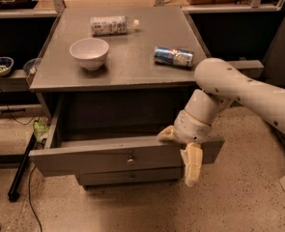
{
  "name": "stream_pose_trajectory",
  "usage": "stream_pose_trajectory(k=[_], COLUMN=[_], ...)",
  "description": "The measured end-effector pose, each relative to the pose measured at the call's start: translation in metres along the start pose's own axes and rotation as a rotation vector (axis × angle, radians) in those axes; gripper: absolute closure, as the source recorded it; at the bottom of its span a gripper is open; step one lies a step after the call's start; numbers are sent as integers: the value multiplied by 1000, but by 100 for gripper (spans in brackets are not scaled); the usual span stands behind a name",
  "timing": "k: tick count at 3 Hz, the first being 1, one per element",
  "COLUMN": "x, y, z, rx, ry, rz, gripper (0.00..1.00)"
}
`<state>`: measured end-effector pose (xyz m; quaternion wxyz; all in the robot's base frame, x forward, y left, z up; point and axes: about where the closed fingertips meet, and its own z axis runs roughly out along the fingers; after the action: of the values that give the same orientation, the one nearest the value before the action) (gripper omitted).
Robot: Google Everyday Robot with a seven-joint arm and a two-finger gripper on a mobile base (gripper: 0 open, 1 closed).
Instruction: Open top drawer
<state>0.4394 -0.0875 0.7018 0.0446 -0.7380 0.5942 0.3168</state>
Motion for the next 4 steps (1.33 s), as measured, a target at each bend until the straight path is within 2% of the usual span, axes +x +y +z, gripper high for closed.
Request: stream_pose_trajectory(k=[3, 4], x=[6, 14], y=[48, 75], z=[15, 16], rx=[-65, -80], ry=[-51, -67], rz=[-103, -124], gripper=[0, 0])
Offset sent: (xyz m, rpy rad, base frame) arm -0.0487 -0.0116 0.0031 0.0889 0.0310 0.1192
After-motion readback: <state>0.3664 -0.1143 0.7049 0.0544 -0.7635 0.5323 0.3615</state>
